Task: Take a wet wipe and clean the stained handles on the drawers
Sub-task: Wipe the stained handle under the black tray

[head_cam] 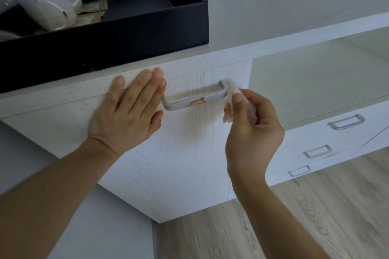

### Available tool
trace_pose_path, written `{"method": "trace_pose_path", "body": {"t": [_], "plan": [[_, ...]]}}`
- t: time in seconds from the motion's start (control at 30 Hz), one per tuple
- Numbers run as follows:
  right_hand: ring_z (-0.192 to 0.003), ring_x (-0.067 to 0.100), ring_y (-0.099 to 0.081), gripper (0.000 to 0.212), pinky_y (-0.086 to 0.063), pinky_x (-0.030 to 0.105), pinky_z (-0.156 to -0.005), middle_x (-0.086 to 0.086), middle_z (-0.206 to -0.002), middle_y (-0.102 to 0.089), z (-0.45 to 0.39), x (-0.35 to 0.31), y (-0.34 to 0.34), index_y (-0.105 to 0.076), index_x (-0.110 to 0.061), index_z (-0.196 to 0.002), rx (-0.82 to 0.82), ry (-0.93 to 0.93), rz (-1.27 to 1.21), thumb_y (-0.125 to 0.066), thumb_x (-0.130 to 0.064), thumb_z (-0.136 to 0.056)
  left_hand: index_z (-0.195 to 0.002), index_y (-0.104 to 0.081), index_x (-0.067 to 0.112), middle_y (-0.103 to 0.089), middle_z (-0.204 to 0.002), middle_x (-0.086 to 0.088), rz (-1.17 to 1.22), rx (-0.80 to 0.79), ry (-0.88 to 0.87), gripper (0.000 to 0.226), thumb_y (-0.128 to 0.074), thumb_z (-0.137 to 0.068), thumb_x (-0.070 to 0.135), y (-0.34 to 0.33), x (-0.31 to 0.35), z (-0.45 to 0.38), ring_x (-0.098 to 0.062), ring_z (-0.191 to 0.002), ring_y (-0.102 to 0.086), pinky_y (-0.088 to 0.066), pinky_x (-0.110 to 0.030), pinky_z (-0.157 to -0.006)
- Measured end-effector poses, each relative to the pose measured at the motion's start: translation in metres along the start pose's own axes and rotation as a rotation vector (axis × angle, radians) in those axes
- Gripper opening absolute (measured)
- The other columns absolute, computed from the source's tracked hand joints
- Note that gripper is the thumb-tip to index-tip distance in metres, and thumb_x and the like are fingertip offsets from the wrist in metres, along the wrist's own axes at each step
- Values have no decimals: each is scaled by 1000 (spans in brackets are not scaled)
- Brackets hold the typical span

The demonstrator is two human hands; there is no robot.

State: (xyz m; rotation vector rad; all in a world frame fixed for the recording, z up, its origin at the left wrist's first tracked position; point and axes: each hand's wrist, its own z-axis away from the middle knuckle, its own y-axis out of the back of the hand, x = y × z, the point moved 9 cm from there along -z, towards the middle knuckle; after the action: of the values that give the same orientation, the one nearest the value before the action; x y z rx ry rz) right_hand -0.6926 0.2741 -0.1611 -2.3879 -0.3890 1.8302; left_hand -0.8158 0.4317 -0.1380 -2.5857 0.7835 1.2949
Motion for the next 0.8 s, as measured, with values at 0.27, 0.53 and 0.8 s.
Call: {"method": "trace_pose_path", "body": {"t": [0.27, 0.53, 0.8], "plan": [[-75, 9, -64, 13, -54, 23, -69, 2, -86, -68, 12, -3, -11, -63, -26, -86, -31, 67, 72, -67, -14, -86, -147, -24, -3, -9, -157, -19, 0, -5, 1, 66, -36, -95, 36, 0, 1, 0, -29, -145, -10, -8, -47, -118], [-71, -7, -59, 12, -42, 2, -64, -2, -86, -62, 14, -10, -14, -70, -20, -91, -22, 117, 49, -67, -10, -85, -147, -20, -4, -4, -157, -19, 13, -19, 4, 67, -35, -96, 37, 2, 0, -1, -29, -146, -5, -7, -47, -118], [-70, -14, -56, 12, -40, -2, -64, -5, -87, -56, 4, -17, -14, -71, -12, -98, -57, 126, 96, -64, -10, -88, -147, -22, -3, -4, -157, -19, 18, -17, 6, 67, -36, -95, 37, 2, -1, -1, -29, -146, -5, -7, -47, -118]]}}
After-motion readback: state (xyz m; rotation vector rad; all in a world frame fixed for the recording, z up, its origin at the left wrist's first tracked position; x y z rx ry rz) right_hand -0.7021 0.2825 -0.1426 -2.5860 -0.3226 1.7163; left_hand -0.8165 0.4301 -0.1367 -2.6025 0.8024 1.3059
